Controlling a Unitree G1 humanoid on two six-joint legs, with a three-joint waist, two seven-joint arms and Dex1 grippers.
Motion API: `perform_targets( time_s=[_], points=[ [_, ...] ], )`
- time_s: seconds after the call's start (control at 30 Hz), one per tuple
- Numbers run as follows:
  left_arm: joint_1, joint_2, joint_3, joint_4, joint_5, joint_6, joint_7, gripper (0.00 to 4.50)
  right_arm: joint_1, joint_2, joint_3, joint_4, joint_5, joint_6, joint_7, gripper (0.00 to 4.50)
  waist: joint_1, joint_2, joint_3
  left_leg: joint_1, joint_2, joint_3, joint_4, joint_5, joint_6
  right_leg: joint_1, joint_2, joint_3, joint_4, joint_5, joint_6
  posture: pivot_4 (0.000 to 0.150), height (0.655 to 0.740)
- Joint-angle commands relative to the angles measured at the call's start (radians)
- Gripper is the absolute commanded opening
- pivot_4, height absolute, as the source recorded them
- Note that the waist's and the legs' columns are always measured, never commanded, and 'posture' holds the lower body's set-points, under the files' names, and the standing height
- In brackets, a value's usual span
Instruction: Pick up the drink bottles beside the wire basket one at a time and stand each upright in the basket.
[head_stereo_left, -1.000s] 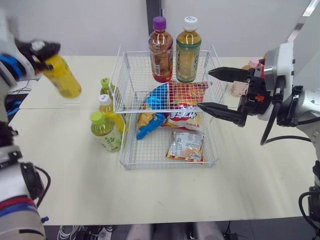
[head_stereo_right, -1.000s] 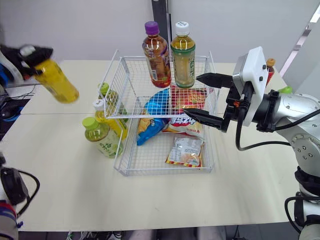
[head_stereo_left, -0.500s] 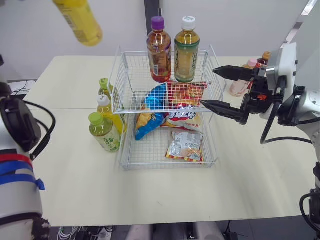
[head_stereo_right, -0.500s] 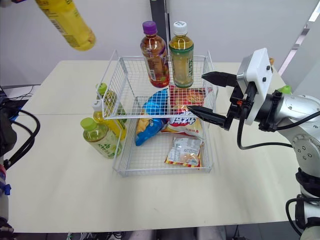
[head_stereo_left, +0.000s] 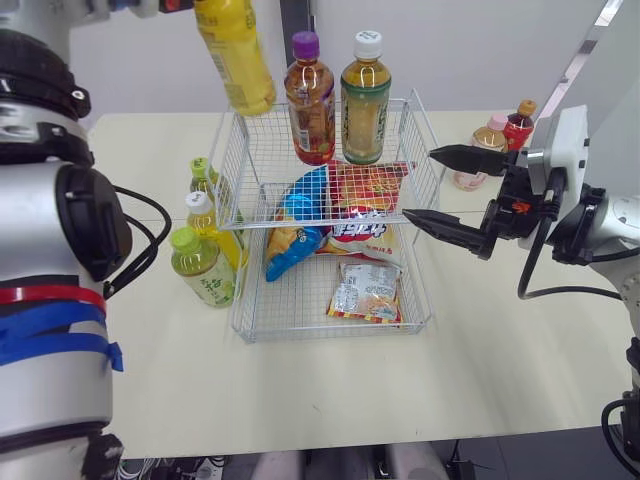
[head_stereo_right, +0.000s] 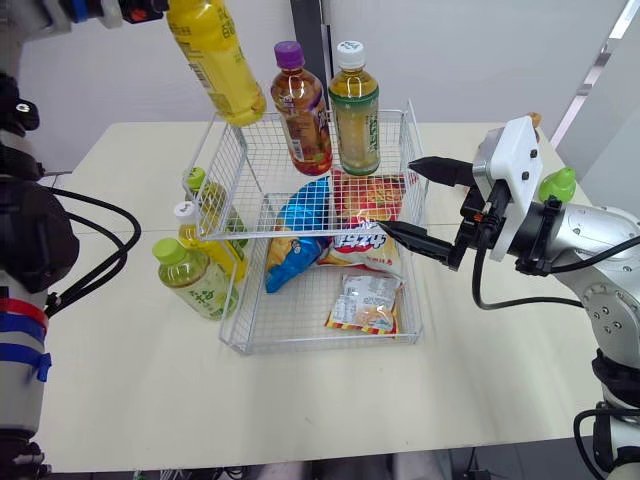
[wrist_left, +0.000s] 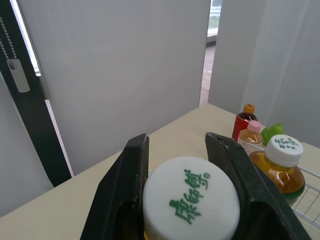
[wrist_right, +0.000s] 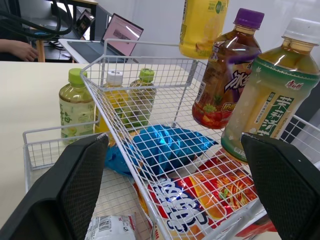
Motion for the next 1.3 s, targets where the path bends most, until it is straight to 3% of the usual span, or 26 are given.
perform_targets(
  time_s=[0.03, 0.77, 1.1, 1.3],
  points=[
    [-0.003, -0.002, 0.006, -0.041, 0.007, -0.041, -0.015, 1.39, -0.009, -0.006, -0.044, -0.022, -0.006, -0.020, -0.022, 4.50, 0.000, 0.000, 0.000, 0.000, 0.000, 0.000, 0.000, 0.000, 0.000, 0.000, 0.000, 0.000, 0.000, 0.000, 0.000, 0.150, 0.7400],
    [0.116, -0.086, 0.030, -0.036, 0.017, -0.110, 0.006, 1.39, -0.050, -0.001, -0.042, -0.019, 0.008, 0.007, -0.070, 4.50, 0.001, 0.000, 0.000, -0.001, -0.001, -0.001, 0.001, 0.000, 0.000, 0.000, 0.000, 0.000, 0.001, 0.000, 0.000, 0.150, 0.7400],
    [0.114, -0.058, 0.036, -0.080, 0.018, -0.096, -0.039, 4.48, -0.050, 0.000, -0.039, -0.005, 0.001, -0.006, -0.063, 4.50, 0.001, 0.000, 0.000, 0.000, -0.001, -0.001, 0.001, 0.000, 0.000, 0.000, 0.000, 0.001, 0.001, 0.000, 0.000, 0.150, 0.7400],
    [0.101, -0.003, 0.057, -0.124, 0.009, -0.071, -0.033, 4.48, -0.051, -0.004, -0.043, 0.003, 0.002, -0.011, -0.053, 4.50, -0.001, 0.000, 0.000, 0.000, 0.000, -0.001, 0.001, 0.000, 0.000, 0.000, 0.000, 0.001, 0.001, 0.000, 0.000, 0.150, 0.7400]
  ],
)
